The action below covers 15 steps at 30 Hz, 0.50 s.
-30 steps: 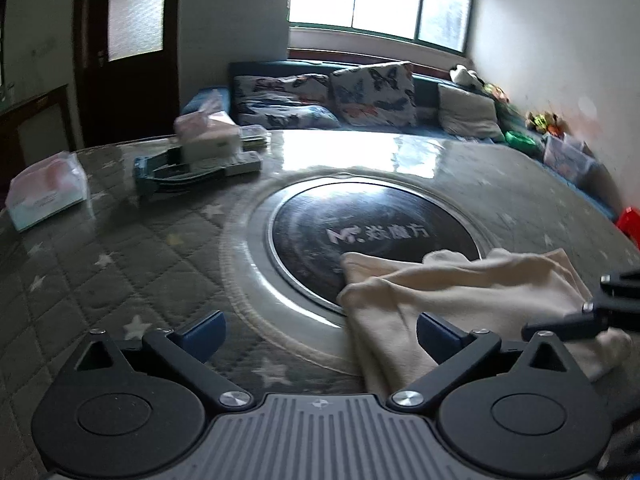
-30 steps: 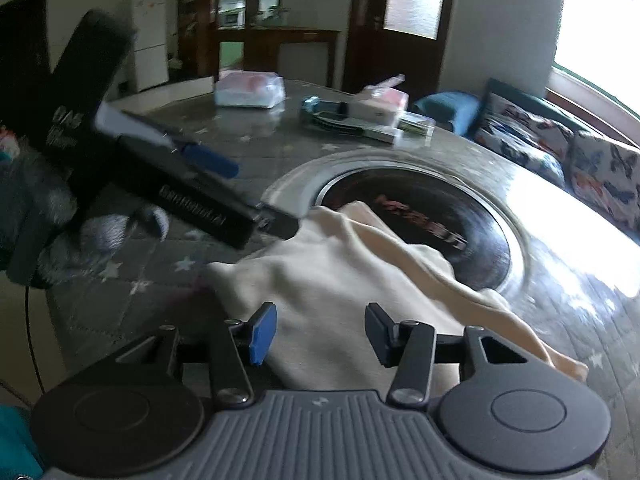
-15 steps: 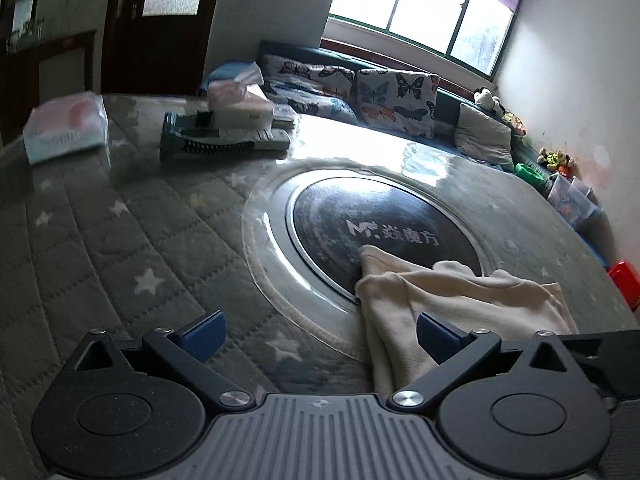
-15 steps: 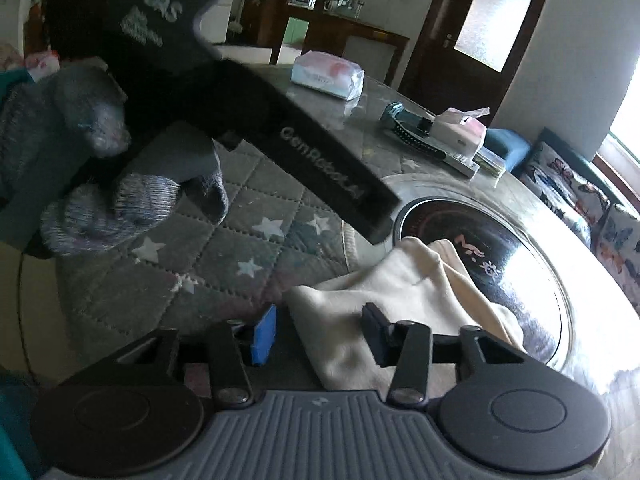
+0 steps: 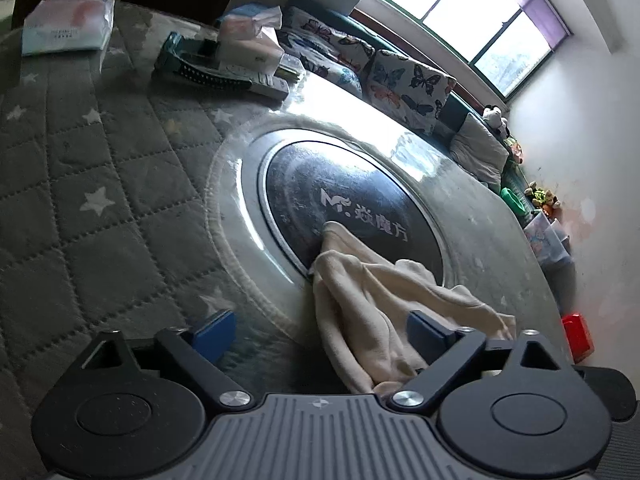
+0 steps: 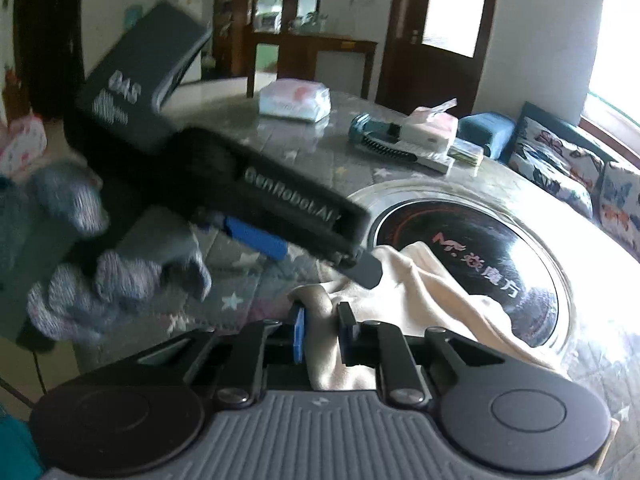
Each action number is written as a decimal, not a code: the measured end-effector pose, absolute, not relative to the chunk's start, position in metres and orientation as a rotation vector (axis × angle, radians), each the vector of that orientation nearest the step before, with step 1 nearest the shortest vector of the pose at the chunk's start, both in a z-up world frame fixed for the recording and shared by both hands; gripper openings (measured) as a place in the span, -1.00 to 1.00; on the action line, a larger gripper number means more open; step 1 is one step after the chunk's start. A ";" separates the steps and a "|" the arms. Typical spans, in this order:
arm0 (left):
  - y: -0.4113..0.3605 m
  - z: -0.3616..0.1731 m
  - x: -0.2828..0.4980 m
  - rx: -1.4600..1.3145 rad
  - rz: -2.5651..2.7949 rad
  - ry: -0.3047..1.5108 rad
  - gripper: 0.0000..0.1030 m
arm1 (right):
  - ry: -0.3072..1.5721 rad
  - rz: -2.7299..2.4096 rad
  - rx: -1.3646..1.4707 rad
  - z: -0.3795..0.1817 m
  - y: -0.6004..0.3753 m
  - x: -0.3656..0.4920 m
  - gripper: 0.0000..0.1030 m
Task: Fold clothes
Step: 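Roll the left gripper and close it on the cream shirt edge, then close the right gripper on the shirt edge while the left gripper holds its grip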
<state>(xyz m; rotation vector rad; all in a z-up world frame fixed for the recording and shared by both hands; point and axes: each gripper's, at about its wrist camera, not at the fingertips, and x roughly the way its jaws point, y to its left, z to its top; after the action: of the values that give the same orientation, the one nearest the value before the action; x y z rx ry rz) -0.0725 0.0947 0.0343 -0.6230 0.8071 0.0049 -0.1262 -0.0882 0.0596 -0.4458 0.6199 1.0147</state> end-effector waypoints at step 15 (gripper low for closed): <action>0.077 0.019 -0.054 -0.777 -0.048 0.877 -0.61 | 0.612 1.056 -0.326 0.069 -0.114 -0.129 -0.73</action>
<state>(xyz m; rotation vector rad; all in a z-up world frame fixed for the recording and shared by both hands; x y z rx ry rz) -0.0539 0.0771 0.0192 -0.7766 0.8769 -0.0484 -0.1286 -0.1142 0.0693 -0.3264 0.6120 1.0565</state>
